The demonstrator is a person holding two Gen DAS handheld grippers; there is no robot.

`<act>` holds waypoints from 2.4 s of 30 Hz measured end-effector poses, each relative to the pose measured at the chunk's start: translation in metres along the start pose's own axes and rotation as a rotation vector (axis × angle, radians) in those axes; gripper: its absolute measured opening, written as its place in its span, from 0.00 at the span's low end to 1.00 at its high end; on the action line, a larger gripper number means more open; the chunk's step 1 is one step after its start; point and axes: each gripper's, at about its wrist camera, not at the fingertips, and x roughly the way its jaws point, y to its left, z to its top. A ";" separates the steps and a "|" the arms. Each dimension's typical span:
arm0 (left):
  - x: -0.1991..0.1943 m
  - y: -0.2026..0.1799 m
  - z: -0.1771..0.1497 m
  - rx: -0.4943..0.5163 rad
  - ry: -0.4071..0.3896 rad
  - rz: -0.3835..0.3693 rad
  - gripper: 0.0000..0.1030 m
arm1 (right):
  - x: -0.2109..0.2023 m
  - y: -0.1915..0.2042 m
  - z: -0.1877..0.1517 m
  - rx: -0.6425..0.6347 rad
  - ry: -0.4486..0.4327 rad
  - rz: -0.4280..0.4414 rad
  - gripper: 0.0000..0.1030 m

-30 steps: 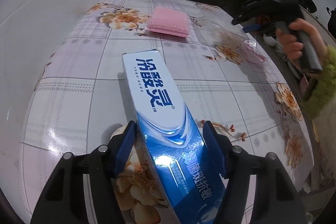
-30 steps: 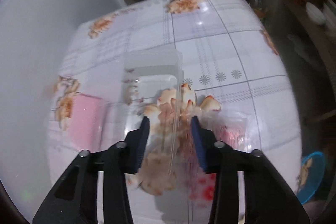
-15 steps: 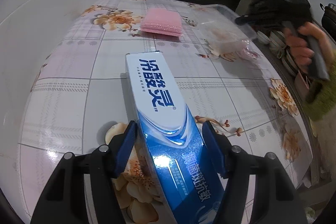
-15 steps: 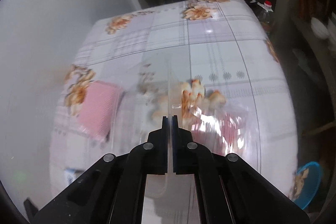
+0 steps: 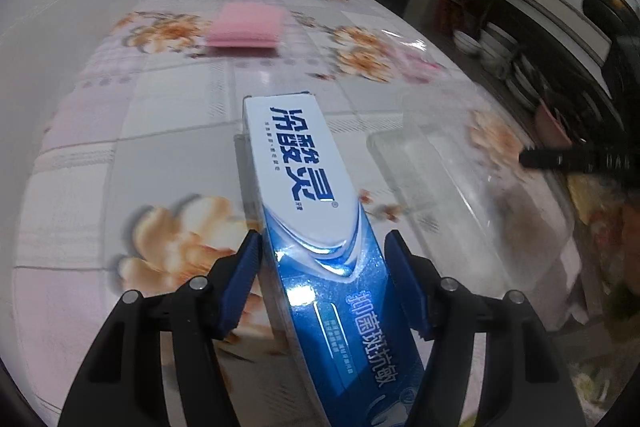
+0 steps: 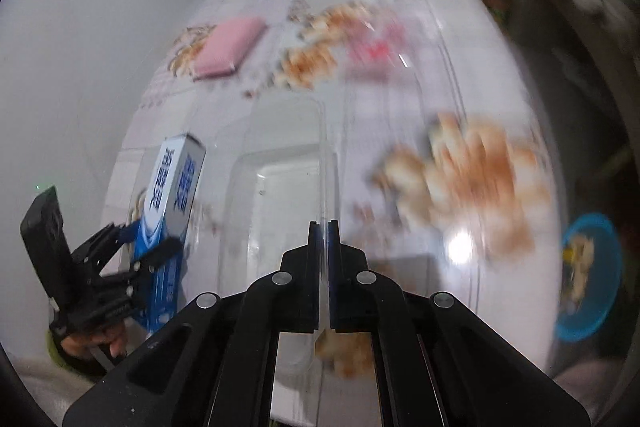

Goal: Collect trash
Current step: 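Grasp the clear plastic container rim with the right tool while the left holds the toothpaste box, then carry the clear container and blue toothpaste box toward the blue wastebasket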

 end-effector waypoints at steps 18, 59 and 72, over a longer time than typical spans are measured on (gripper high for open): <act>0.013 -0.041 -0.004 0.147 0.084 0.179 0.60 | 0.019 -0.013 -0.043 0.116 -0.011 -0.099 0.35; -0.005 -0.044 -0.002 0.147 0.016 0.217 0.44 | 0.009 -0.011 -0.041 0.149 -0.052 -0.087 0.02; -0.011 -0.048 0.001 0.160 -0.009 0.217 0.44 | 0.000 -0.014 -0.039 0.144 -0.084 -0.081 0.02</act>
